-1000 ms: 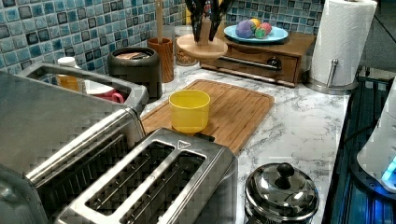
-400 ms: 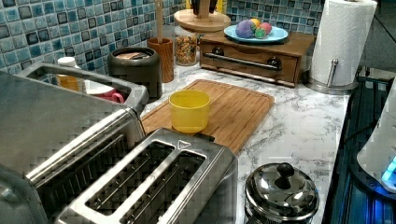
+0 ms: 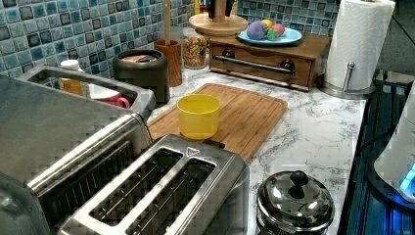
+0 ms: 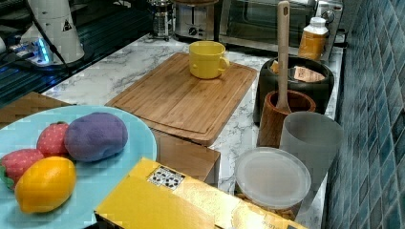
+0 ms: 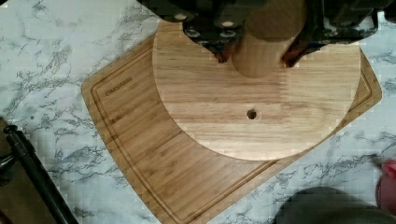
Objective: Open the lid of the tea container.
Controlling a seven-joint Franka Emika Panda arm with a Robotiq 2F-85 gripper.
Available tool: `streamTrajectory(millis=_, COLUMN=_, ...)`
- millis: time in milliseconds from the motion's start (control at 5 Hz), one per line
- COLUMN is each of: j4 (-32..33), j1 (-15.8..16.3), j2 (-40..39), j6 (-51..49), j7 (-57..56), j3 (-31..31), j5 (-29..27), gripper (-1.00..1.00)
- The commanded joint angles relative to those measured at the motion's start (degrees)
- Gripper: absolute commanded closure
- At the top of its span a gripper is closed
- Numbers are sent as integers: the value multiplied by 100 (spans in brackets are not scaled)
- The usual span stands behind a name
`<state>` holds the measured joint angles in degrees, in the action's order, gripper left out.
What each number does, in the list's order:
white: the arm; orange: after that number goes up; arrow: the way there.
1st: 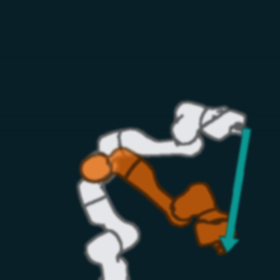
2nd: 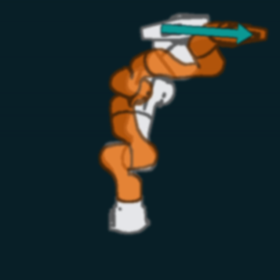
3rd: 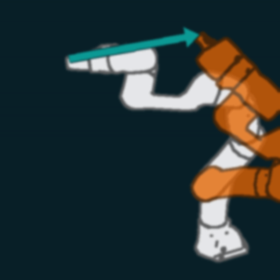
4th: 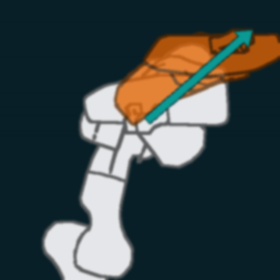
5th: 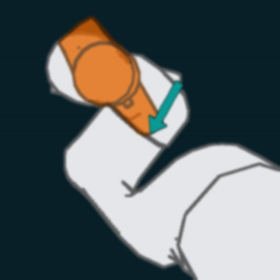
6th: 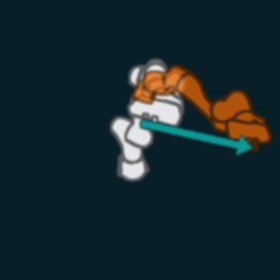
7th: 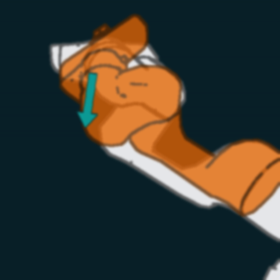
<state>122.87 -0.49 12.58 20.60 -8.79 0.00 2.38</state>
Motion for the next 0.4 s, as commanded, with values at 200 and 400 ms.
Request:
streamTrajectory(millis=200, j4=-991, j1=86, j2=339, j6=39, j7=-97, j3=48, j5=-71, gripper=100)
streamTrajectory(millis=400, j4=-991, j1=62, j2=339, j6=39, j7=-102, j3=69, j5=-78, gripper=100)
